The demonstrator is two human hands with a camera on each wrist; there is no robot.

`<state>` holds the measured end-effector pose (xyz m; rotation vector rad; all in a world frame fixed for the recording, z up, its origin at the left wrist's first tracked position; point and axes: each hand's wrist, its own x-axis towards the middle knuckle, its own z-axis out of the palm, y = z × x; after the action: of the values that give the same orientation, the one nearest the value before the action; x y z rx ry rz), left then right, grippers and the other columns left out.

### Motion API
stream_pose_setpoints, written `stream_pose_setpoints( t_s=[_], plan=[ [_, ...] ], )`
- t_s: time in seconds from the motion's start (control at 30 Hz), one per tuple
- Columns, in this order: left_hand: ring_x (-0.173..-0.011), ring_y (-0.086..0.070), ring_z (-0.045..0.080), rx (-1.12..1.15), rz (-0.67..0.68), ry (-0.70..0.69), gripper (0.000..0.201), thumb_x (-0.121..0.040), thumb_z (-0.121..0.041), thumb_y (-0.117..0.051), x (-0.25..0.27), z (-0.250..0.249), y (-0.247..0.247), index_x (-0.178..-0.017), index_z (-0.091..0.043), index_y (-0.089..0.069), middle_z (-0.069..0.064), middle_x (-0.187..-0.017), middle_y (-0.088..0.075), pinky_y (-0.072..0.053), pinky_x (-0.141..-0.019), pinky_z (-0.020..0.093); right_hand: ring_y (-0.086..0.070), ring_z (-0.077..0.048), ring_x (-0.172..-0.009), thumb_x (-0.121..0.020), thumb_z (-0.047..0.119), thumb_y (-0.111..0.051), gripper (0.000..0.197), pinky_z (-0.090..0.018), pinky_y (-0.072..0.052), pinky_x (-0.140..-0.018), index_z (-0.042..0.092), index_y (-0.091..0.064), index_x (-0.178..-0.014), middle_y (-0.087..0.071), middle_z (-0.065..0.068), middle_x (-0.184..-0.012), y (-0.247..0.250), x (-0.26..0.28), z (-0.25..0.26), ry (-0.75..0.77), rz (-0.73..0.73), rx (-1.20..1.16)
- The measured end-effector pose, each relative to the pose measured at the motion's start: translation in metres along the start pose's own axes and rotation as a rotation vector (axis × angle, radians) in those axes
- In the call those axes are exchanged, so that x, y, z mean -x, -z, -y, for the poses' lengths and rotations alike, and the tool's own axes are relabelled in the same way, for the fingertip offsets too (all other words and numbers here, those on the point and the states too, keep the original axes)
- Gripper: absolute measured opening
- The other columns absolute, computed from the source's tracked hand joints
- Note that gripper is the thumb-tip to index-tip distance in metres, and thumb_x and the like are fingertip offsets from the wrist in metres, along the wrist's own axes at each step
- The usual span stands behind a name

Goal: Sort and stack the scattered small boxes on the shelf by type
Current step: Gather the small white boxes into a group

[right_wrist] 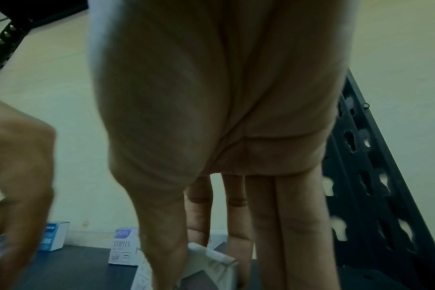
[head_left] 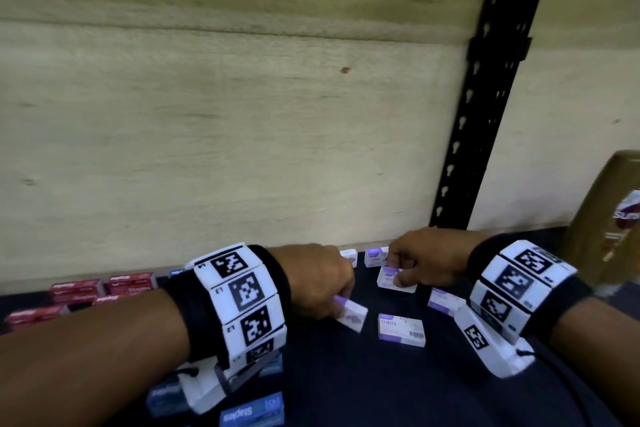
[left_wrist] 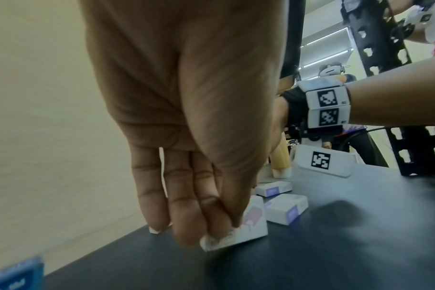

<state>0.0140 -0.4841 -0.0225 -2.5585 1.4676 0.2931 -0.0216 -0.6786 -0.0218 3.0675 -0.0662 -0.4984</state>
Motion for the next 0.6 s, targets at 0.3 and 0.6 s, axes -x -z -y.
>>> stream_pose_setpoints(
  t_s=[0.3,0.6],
  plan=[
    [-0.083,-0.059,0.023,0.011,-0.067,0.132,0.027,-0.092,-0.041,-0.061,-0.027,0.012,-0.002,-0.103,-0.017,-0.065,0.003,-0.097,-0.061,-0.039,-0.059,0.027,-0.053,-0.01,-0.088,-0.094,0.035,-0.064,0.024,-0.026,-0.044,-0.078,0.03,-0.057,-0.116,-0.052,0.014,-0.1,0.0,-0.006,-0.002,0.011,-0.002,-0.033],
    [-0.079,-0.063,0.024,0.047,-0.034,0.141,0.028,-0.091,-0.038,-0.062,-0.043,0.014,-0.004,-0.094,-0.01,-0.067,0.006,-0.091,-0.065,-0.046,-0.061,0.03,-0.043,0.003,-0.058,-0.095,0.035,-0.063,0.022,-0.017,-0.034,-0.053,0.029,-0.055,-0.115,-0.049,0.015,-0.09,-0.002,-0.01,-0.007,0.002,-0.046,-0.05]
  ],
)
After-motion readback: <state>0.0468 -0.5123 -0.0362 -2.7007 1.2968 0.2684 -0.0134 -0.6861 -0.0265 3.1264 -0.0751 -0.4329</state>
